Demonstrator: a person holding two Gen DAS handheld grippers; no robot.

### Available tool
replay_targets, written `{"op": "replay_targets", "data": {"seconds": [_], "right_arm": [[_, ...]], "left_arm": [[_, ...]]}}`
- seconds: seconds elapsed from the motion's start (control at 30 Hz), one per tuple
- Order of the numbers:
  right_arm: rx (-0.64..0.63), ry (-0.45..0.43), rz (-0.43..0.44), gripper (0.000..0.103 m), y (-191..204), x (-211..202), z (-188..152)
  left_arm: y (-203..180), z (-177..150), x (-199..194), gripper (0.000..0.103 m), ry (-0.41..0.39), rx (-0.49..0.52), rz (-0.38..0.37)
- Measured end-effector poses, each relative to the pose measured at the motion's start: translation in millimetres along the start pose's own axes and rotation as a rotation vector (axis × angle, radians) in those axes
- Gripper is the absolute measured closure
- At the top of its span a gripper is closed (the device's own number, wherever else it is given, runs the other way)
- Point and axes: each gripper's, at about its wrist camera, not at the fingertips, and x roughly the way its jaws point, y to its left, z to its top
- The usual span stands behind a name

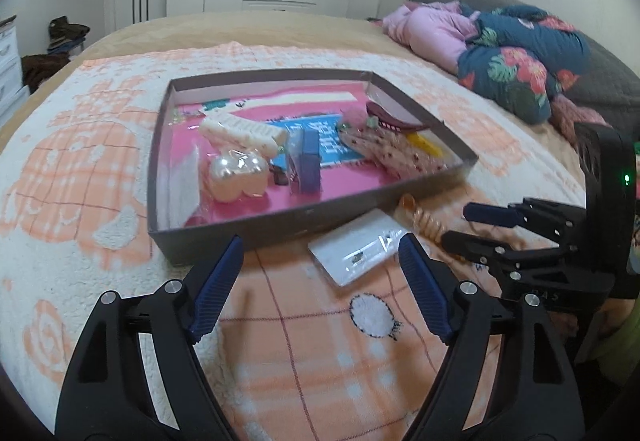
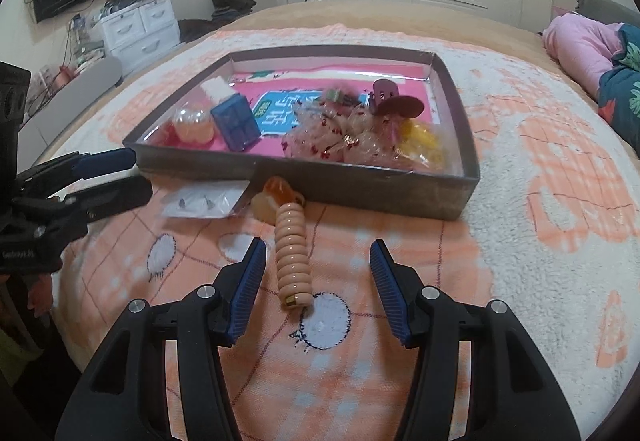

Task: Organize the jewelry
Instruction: 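Grasp the orange coiled hair tie with the right tool while the left tool grasps the small bag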

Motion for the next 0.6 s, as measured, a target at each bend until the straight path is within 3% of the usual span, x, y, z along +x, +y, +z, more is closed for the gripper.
{"op": "replay_targets", "data": {"seconds": [0.27,0.33,0.43,0.6], "right_arm": [[-0.025,0.023,-0.011,0.052,1.6,9.2,-4.2],[-0.045,0.021,-0.021,0.060,3.9,9.6,-5.4],[-0.070,0.021,-0.014,0.081,6.4,8.5,-6.4],[-0.060,0.014,-0.019,0.086,5.4,1.1,-6.2]], "left_arm": [[-12.5,-5.4,16.2,0.032,0.050,0.082,0.003],[-16.7,-6.2,19.4,0.032,0.051,0.115,0.016],[-24.3,-5.3,25.8,0.032,0.050,0.162,0.018],[-37.6,-2.6,39.1,0.032,0.057,0.242,0.021]]}}
